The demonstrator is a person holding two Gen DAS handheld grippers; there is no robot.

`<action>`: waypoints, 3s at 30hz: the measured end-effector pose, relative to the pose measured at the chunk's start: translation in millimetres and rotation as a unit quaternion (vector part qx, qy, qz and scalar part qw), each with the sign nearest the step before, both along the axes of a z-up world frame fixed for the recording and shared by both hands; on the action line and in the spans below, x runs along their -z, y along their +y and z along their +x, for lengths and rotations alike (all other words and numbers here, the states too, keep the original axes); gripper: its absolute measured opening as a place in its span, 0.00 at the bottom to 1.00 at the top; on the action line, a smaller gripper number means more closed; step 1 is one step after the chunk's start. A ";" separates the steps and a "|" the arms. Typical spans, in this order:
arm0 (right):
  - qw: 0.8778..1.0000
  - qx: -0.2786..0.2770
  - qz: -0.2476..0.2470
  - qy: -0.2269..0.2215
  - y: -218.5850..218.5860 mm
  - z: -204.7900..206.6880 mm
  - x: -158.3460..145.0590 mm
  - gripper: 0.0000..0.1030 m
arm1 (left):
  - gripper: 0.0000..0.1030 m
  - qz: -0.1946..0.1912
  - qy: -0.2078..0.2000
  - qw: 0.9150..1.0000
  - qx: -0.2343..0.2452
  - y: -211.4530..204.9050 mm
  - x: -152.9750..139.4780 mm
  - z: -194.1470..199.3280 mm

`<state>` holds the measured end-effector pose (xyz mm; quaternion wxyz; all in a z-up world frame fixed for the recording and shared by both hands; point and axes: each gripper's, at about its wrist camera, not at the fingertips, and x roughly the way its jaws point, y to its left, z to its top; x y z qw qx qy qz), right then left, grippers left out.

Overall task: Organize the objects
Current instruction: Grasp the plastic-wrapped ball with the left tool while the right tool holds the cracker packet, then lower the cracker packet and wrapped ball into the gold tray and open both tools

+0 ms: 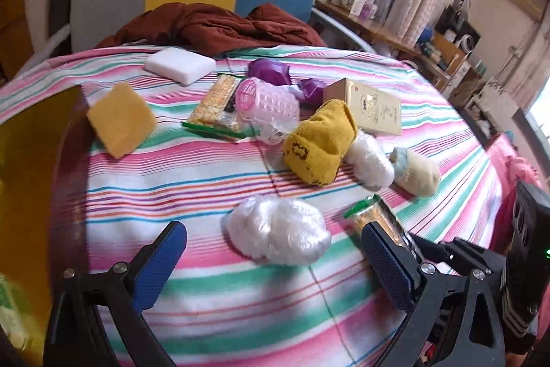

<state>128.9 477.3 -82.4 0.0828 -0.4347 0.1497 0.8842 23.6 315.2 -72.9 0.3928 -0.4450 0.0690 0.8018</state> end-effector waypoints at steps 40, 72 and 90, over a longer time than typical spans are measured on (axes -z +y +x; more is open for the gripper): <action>0.999 0.023 -0.021 0.008 -26.0 -1.3 -10.3 0.46 | 0.61 0.004 0.046 0.998 0.034 -56.7 -16.9 43.5; 0.976 -0.202 -0.050 0.055 -229.9 -95.3 -73.3 0.46 | 0.61 0.054 0.039 0.976 -0.206 -273.6 -53.8 -74.4; 0.980 -0.190 -0.058 0.026 -251.2 -115.3 -58.4 0.48 | 0.63 0.006 0.010 0.967 -0.256 -296.2 -19.2 -131.1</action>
